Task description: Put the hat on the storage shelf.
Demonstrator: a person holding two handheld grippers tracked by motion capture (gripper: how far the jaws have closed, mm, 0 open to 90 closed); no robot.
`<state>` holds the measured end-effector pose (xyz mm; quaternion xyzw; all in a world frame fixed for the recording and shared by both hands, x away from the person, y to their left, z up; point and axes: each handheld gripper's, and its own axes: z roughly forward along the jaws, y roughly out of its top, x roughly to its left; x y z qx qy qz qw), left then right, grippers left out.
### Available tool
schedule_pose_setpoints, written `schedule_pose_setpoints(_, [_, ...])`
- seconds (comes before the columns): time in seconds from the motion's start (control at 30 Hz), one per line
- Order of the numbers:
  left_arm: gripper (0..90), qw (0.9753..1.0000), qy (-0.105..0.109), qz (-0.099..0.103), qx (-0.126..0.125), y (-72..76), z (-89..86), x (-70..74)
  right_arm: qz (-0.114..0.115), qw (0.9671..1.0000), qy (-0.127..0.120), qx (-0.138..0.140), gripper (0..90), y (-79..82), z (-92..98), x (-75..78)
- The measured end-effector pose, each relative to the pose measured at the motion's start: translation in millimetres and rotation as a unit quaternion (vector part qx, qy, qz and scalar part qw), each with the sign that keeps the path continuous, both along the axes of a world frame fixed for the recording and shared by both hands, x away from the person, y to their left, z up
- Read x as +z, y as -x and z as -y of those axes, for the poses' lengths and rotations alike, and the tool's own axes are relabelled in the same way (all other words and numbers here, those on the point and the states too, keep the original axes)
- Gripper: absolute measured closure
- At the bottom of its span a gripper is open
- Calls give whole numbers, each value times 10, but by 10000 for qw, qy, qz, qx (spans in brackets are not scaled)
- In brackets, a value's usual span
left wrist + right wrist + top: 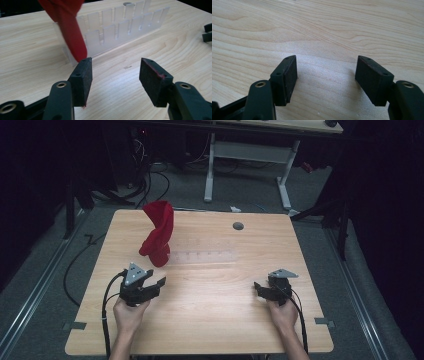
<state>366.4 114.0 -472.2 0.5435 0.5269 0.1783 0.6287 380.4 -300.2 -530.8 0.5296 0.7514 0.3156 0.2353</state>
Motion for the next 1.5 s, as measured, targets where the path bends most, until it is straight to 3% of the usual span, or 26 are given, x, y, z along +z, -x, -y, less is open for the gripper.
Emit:
schedule_pose_setpoints(0.4, [418,9993,34,-133,-345,111,198,-46,-3,10000,-4,-2,343,3,-3,1])
schedule_pose_setpoints(0.47, [420,9992,-8,-153,-381,116,236,-61,-1,10000,-6,7,343,2,-3,0])
schedule_pose_setpoints(0.5, [425,9989,-134,-152,-423,119,275,-84,0,10000,-5,9,343,3,-3,0])
schedule_pose_setpoints(0.77, [435,9980,-194,-212,-556,122,394,-131,-3,10000,-7,6,343,3,-4,0])
schedule_pose_setpoints(0.9, [429,9969,-321,-283,-666,119,488,-202,0,10000,-5,10,343,3,-3,0])
schedule_pose_setpoints(1.17, [411,9968,-204,-451,-631,57,535,-304,-2,10000,-6,6,343,3,-4,0])
schedule_pose_setpoints(1.5, [391,9945,-455,-670,-664,-27,670,-488,-3,10000,-6,25,341,3,-5,0])
